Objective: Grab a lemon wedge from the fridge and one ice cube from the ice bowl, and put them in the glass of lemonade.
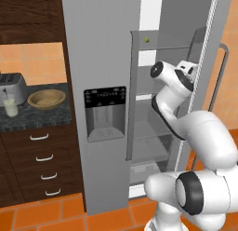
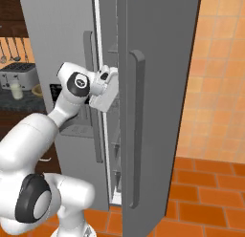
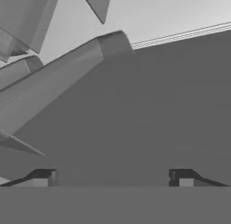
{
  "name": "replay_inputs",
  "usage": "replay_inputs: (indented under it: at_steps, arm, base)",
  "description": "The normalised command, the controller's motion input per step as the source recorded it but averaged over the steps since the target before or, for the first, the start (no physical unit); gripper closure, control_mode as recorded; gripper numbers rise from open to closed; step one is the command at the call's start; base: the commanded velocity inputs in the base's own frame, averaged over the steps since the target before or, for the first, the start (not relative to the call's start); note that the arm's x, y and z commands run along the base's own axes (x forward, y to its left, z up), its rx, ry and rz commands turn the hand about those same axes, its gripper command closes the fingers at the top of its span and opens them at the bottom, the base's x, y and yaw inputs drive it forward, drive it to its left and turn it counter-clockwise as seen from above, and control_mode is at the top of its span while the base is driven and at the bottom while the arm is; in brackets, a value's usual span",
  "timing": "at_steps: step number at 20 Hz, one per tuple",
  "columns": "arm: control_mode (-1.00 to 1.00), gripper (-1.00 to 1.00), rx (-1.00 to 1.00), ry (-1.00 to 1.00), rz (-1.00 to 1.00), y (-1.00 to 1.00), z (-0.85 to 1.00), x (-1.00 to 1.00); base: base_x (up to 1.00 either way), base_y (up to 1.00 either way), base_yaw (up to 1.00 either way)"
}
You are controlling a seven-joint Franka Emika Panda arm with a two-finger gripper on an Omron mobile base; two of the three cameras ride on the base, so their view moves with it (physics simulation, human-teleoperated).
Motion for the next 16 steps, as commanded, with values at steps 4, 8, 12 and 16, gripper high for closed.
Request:
replay_inputs:
  at_steps: [4,8,12,16]
  arm:
    - [-1.0,-1.0,0.0,0.09,-0.13,-0.82,0.0,-0.29]
    - [-1.0,-1.0,0.0,0.06,-0.15,-0.82,0.0,-0.39]
    - [-1.0,-1.0,0.0,0.07,-0.15,-0.94,0.0,-0.3]
    - [-1.0,-1.0,0.0,0.08,-0.14,-0.99,0.0,-0.07]
  base:
    - [0.0,0.0,0.0]
    - [0.0,0.0,0.0]
    - [0.0,0.0,0.0]
    - [0.0,0.0,0.0]
